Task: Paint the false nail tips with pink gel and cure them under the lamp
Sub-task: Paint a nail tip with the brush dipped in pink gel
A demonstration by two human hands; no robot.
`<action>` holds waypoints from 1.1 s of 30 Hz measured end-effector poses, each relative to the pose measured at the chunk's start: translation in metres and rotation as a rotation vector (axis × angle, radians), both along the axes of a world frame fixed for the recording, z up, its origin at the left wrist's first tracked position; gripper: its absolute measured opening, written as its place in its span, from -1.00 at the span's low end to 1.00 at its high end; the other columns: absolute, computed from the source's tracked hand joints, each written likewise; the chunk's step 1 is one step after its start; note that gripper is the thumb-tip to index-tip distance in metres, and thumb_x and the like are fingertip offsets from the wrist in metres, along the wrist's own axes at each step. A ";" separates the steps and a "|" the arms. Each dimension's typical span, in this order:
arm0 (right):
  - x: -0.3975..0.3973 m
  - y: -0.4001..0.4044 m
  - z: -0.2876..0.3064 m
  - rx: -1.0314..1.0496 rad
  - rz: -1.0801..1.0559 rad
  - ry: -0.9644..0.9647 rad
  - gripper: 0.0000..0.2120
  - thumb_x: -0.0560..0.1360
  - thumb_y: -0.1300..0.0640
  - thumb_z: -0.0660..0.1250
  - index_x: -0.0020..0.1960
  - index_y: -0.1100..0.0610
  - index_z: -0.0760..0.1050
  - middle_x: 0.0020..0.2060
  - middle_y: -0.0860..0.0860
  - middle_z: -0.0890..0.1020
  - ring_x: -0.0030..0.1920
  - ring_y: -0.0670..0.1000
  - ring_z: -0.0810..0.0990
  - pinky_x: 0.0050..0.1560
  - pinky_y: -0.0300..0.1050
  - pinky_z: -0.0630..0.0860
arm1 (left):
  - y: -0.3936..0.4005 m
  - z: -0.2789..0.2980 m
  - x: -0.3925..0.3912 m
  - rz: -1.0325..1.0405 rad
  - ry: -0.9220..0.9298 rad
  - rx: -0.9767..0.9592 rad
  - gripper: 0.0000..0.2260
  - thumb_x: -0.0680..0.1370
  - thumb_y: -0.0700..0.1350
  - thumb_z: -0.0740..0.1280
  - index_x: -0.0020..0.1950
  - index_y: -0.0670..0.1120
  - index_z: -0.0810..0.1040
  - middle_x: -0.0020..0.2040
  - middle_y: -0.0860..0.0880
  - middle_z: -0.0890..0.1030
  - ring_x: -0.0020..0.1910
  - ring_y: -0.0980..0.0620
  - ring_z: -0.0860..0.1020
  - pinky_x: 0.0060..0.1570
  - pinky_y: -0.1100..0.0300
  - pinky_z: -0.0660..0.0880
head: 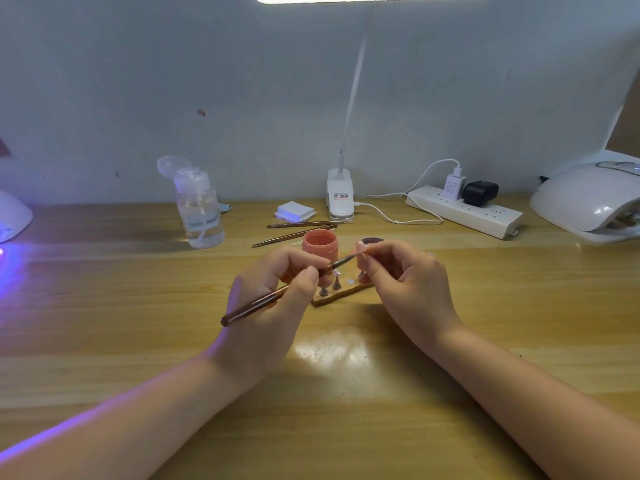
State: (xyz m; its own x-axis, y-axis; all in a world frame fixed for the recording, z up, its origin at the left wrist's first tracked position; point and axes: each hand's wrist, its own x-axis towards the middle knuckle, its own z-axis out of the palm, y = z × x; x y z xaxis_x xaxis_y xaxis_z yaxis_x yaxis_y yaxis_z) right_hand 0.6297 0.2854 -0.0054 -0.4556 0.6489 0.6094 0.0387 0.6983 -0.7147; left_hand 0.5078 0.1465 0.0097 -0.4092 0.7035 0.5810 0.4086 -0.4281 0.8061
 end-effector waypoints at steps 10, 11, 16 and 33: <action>0.000 -0.001 0.000 -0.008 0.016 -0.009 -0.92 0.50 0.23 0.40 -0.01 0.18 0.63 -0.27 0.01 0.68 -0.26 -0.11 0.67 -0.16 -0.01 0.63 | 0.004 -0.001 -0.001 -0.009 -0.086 0.007 -0.84 0.49 -0.22 0.22 -0.08 -0.17 0.60 -0.19 -0.14 0.67 -0.18 0.02 0.65 -0.14 0.28 0.53; 0.000 -0.001 0.000 -0.016 0.015 -0.006 -0.92 0.50 0.23 0.40 -0.02 0.19 0.63 -0.27 0.02 0.68 -0.26 -0.11 0.67 -0.15 0.00 0.63 | 0.004 -0.001 -0.001 0.001 -0.092 0.010 -0.83 0.49 -0.21 0.22 -0.07 -0.18 0.60 -0.19 -0.13 0.67 -0.16 0.04 0.65 -0.13 0.31 0.52; 0.001 -0.002 0.001 -0.032 0.007 -0.003 -0.91 0.49 0.21 0.41 -0.02 0.19 0.63 -0.27 0.03 0.68 -0.26 -0.09 0.68 -0.16 0.03 0.63 | 0.004 0.001 0.001 -0.002 -0.100 -0.015 -0.83 0.48 -0.21 0.22 -0.09 -0.17 0.61 -0.21 -0.13 0.68 -0.18 0.01 0.66 -0.12 0.30 0.52; 0.008 0.018 0.039 -0.032 -0.119 -0.074 -0.93 0.50 0.13 0.39 -0.07 0.10 0.62 -0.27 -0.03 0.68 -0.25 -0.06 0.67 -0.14 0.02 0.63 | 0.016 -0.007 -0.018 0.117 -0.306 -0.163 -0.84 0.63 -0.19 0.22 -0.02 -0.07 0.60 -0.17 0.05 0.69 -0.07 0.12 0.64 0.05 0.07 0.56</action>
